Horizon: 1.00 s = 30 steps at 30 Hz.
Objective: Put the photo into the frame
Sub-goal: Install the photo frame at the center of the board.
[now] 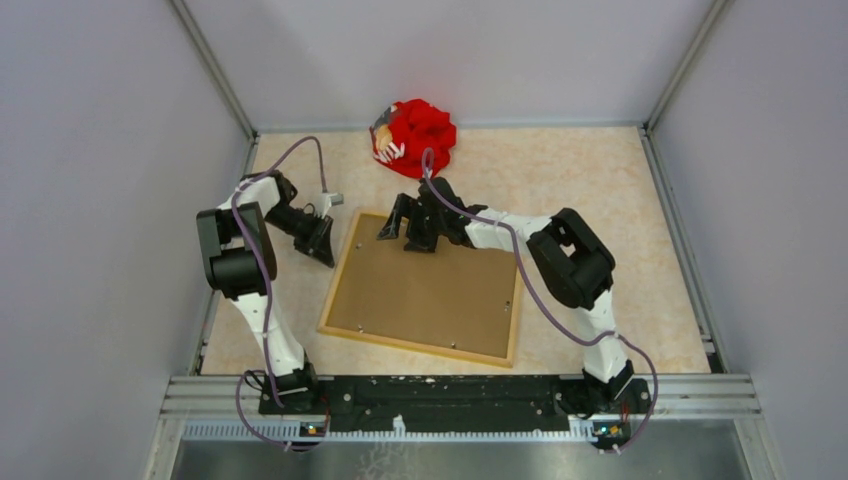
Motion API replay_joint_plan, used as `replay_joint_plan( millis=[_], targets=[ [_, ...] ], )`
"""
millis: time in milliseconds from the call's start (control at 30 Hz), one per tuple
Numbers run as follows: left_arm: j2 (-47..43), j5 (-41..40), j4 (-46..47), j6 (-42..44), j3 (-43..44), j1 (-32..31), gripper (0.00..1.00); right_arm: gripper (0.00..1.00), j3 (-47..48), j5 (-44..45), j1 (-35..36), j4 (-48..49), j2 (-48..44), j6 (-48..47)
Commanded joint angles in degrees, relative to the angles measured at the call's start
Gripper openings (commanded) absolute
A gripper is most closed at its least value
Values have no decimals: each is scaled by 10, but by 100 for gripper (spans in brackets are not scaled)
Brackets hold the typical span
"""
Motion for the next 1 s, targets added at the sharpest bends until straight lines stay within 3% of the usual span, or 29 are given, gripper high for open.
replay_joint_plan(
  millis=[0,200,467,833,967],
  targets=[
    [-7,9,-6,16,-2,0,23,85,27,-1,10,11,-4,-4],
    [-6,4,-4,11,1,0,27,85,28,-5,10,12,-4,-5],
    [-7,1,0,4,2,0,42,85,38,-8,11,5,0,-11],
    [-4,7,3,2,-2,1,33,84,17,-13,11,36,-1,3],
    [1,43,-25,10,14,1,35,84,25,-22,16,52,15,18]
  ],
)
